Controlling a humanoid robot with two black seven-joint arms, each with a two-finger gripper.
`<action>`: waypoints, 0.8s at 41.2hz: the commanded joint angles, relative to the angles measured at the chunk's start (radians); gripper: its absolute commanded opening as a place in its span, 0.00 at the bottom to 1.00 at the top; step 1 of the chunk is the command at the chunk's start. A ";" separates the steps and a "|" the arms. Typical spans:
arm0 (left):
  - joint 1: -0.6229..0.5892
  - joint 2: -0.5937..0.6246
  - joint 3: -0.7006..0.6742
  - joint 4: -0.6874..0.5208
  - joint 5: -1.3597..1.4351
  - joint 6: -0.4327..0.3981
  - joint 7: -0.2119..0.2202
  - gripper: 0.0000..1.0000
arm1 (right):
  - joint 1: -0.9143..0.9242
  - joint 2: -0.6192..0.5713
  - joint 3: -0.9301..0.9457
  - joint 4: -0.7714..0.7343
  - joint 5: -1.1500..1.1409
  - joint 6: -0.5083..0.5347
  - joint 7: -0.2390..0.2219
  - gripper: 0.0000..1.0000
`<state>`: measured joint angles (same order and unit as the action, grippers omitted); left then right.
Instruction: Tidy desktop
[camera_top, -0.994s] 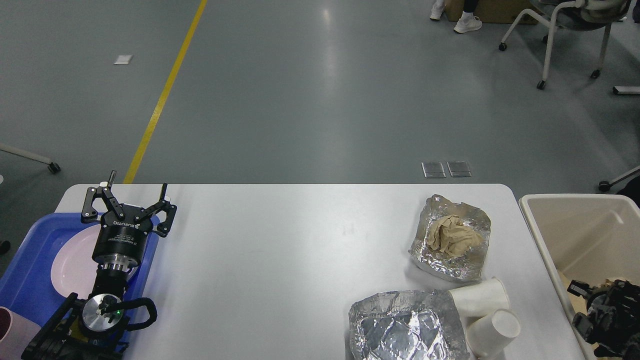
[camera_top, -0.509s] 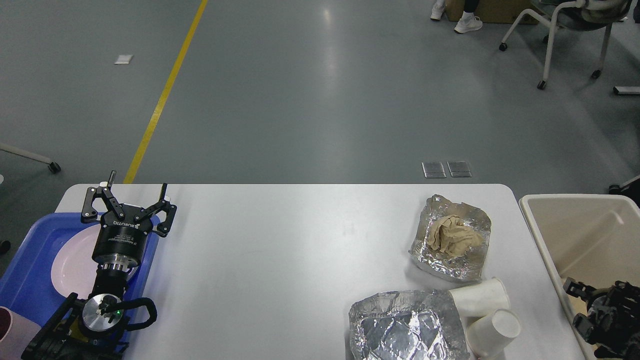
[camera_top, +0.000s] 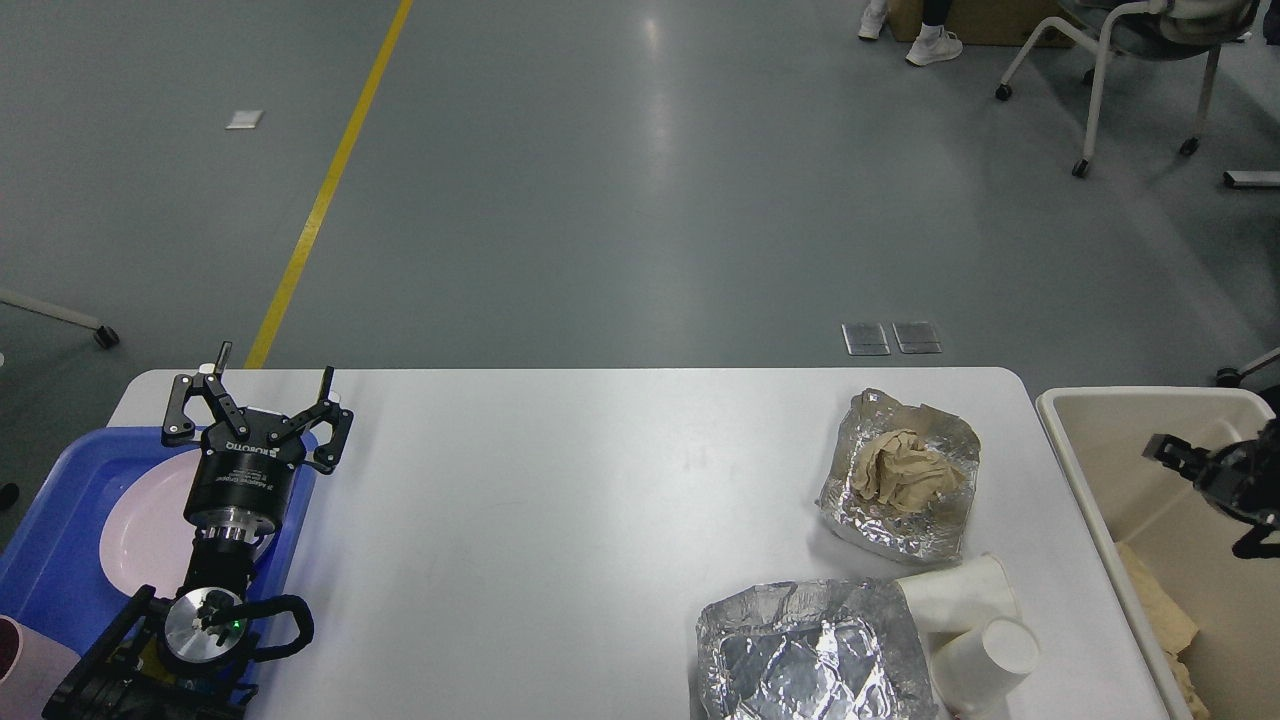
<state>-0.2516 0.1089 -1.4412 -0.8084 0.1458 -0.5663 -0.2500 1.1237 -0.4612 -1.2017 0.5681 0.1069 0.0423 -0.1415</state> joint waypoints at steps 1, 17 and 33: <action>0.000 0.000 0.001 0.000 0.000 0.000 0.000 0.96 | 0.296 -0.011 -0.024 0.295 -0.134 0.071 -0.009 1.00; 0.000 0.000 0.001 0.000 0.000 -0.001 0.000 0.96 | 0.953 0.225 -0.130 0.654 -0.136 0.551 -0.013 1.00; 0.000 0.000 0.001 0.000 0.000 0.000 0.000 0.96 | 1.308 0.268 0.082 1.049 -0.134 0.625 -0.015 1.00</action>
<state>-0.2516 0.1089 -1.4403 -0.8084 0.1458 -0.5663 -0.2500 2.3497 -0.1944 -1.1770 1.5063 -0.0277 0.6748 -0.1560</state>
